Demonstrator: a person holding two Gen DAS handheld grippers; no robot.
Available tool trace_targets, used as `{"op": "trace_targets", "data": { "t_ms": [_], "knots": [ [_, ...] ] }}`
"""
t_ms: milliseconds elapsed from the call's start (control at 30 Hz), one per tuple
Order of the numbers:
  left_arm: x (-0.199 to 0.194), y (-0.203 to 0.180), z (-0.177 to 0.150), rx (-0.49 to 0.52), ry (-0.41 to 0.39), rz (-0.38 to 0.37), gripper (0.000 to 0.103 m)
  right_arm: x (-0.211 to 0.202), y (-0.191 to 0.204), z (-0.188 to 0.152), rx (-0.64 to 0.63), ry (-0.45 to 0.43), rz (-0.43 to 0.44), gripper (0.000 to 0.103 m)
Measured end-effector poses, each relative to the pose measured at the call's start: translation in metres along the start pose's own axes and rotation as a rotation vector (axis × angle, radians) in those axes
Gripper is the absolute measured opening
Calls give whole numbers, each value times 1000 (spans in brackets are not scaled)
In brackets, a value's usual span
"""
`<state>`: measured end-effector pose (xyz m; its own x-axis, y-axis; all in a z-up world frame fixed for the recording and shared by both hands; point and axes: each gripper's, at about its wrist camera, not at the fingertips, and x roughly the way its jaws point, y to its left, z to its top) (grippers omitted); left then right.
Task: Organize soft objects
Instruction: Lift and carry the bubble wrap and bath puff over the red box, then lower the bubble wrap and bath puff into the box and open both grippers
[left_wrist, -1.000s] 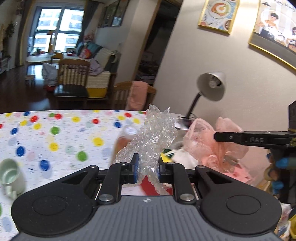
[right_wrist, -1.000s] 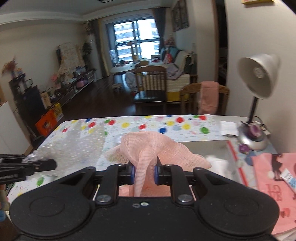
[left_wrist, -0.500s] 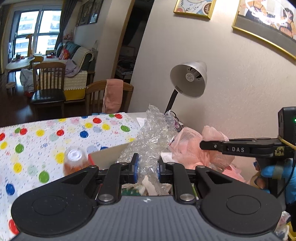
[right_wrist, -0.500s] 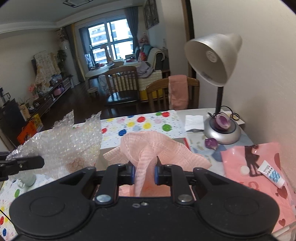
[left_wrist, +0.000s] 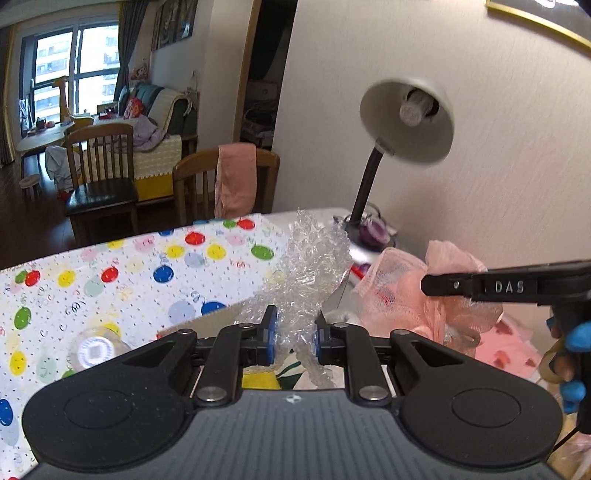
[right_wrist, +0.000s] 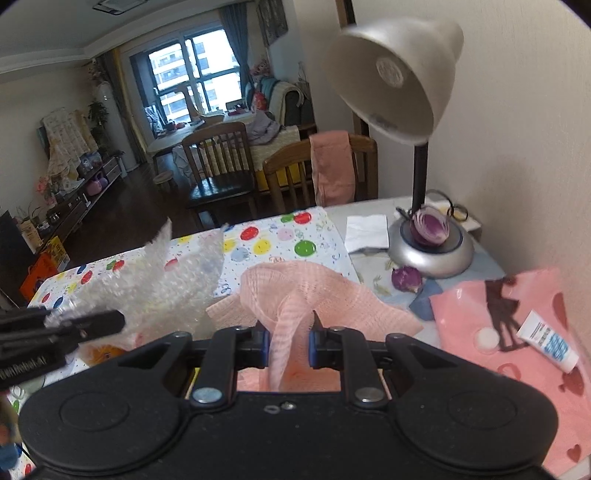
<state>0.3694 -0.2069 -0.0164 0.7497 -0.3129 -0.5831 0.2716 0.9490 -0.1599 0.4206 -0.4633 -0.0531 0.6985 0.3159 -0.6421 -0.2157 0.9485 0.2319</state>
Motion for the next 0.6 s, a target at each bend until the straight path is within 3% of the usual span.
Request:
{"op": "trace_targets", "data": {
  "t_ms": [333,600],
  "knots": [
    [49,-2,-31,14,113,16,17,43,-6,-21,14,91,-25,19],
    [59,-7,-50,20,187,-7,17,46,-6,-36,-17,108,-42,27]
  ]
}}
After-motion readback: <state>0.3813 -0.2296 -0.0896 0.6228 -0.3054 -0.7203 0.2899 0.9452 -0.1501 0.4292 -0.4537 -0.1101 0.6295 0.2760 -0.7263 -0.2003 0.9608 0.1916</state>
